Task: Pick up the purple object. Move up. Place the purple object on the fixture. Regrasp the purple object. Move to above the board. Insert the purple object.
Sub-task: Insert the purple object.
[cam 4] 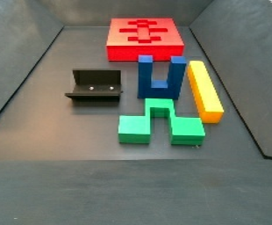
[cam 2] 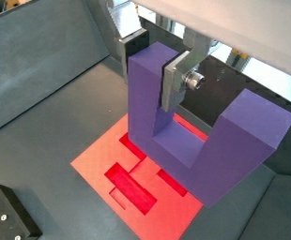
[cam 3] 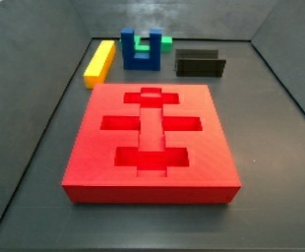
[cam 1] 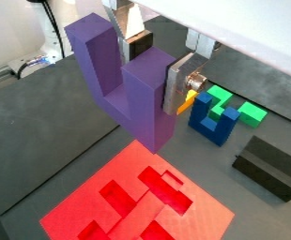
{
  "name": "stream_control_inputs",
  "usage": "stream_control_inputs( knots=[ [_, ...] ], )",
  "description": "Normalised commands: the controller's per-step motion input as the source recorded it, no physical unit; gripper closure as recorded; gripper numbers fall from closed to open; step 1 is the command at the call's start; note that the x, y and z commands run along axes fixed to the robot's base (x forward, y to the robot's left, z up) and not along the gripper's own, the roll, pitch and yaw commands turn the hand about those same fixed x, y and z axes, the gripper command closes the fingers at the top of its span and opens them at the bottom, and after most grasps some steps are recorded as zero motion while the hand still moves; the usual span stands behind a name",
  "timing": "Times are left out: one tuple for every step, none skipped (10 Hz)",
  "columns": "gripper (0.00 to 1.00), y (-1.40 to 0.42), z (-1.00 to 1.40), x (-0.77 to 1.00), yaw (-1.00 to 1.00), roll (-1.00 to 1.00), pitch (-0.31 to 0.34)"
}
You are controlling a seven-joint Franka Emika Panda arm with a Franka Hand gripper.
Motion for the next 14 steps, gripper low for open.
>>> stream_control_inputs(
  knots=[
    [1.0,0.0,-0.04,0.0,0.0,-0.02,0.0],
    [1.0,0.0,-0.02,0.0,-0.02,0.0,0.0],
    [1.0,0.0,-0.11,0.01,-0.12,-0.22,-0.02],
    [1.0,0.0,-0.17,0.1,-0.13,-0.32,-0.054],
    [1.0,0.0,-0.21,0.26,-0.12,-0.39,-0.067],
    [1.0,0.01,-0.2,0.33,-0.13,-0.44,-0.067],
    [1.0,0.0,-0.16,0.37,-0.11,-0.46,-0.074],
    [1.0,0.0,-0.21,0.39,-0.06,-0.42,-0.106],
    [1.0,-0.1,-0.29,0.41,-0.01,-0.36,-0.116],
    [1.0,-0.15,-0.31,0.39,0.0,-0.33,-0.119],
    [1.0,-0.16,-0.34,0.37,0.0,-0.32,-0.119],
    [1.0,-0.23,-0.35,0.34,0.0,-0.29,-0.121],
    [1.0,-0.34,-0.42,0.23,0.0,-0.19,-0.147],
    [1.0,-0.42,-0.45,0.15,0.0,-0.02,-0.127]
  ],
)
